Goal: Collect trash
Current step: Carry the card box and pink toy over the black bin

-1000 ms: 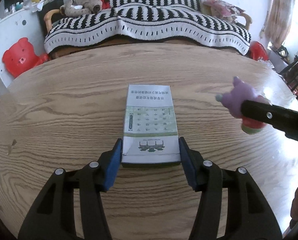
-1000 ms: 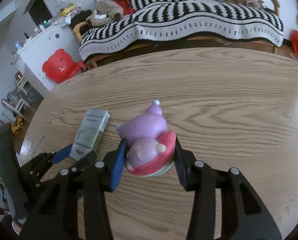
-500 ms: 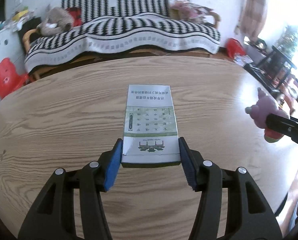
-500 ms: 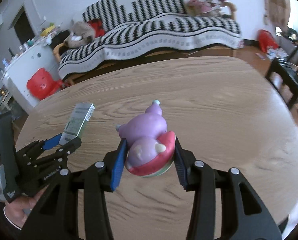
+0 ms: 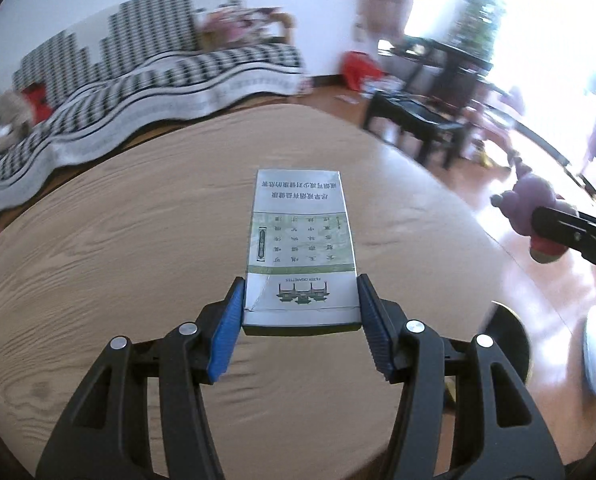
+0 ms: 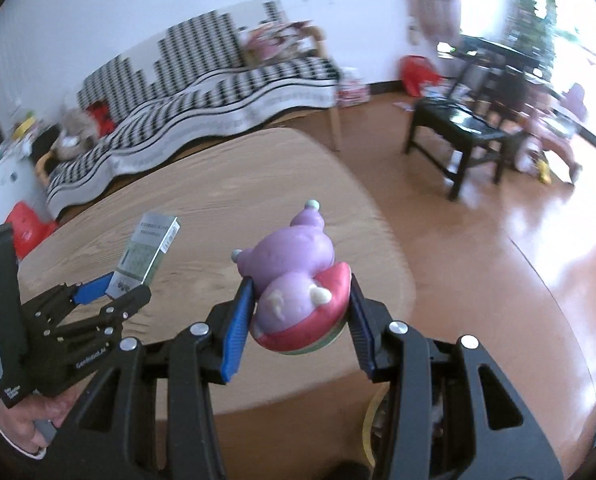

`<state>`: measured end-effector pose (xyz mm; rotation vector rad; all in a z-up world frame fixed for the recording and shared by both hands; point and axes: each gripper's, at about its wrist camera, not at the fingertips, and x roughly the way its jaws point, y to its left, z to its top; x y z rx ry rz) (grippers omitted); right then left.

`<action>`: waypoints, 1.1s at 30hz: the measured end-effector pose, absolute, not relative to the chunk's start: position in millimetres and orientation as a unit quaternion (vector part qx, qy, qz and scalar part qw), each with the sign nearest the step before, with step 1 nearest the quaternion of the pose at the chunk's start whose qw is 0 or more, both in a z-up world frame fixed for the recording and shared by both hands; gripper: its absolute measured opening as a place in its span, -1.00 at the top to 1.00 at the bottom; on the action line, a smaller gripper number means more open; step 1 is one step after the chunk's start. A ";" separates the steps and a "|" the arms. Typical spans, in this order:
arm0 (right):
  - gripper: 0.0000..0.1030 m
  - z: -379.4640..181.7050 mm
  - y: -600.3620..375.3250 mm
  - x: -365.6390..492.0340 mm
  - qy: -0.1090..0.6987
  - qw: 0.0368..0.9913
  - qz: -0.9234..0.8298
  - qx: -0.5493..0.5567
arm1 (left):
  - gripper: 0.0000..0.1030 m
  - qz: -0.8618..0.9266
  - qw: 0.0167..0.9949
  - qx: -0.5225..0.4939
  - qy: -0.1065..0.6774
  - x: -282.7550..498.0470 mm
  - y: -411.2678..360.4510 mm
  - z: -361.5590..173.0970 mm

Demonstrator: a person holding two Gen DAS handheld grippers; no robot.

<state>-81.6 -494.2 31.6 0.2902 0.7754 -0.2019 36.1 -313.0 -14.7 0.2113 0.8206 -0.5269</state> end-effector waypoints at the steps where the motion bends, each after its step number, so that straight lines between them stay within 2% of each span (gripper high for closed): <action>1: 0.13 30.2 -505.9 -91.9 0.375 0.909 -0.108 0.145 | -0.05 -0.267 0.874 0.104 0.393 28.3 -328.4 -15.2; 9: 0.13 4.3 -582.7 -176.1 0.371 0.892 -0.182 0.180 | -0.05 -0.367 0.838 0.139 0.380 -31.2 -422.9 -28.7; 15: 0.13 -21.9 -613.8 -219.4 0.382 0.873 -0.222 0.207 | -0.05 -0.420 0.799 0.159 0.401 -64.6 -466.1 -52.8; 24: 0.13 -48.8 -626.5 -253.8 0.397 0.856 -0.239 0.229 | -0.05 -0.455 0.756 0.202 0.425 -85.2 -489.1 -86.5; 33: 0.12 -56.5 -631.0 -244.8 0.412 0.848 -0.239 0.232 | -0.05 -0.457 0.746 0.219 0.431 -83.1 -491.2 -97.4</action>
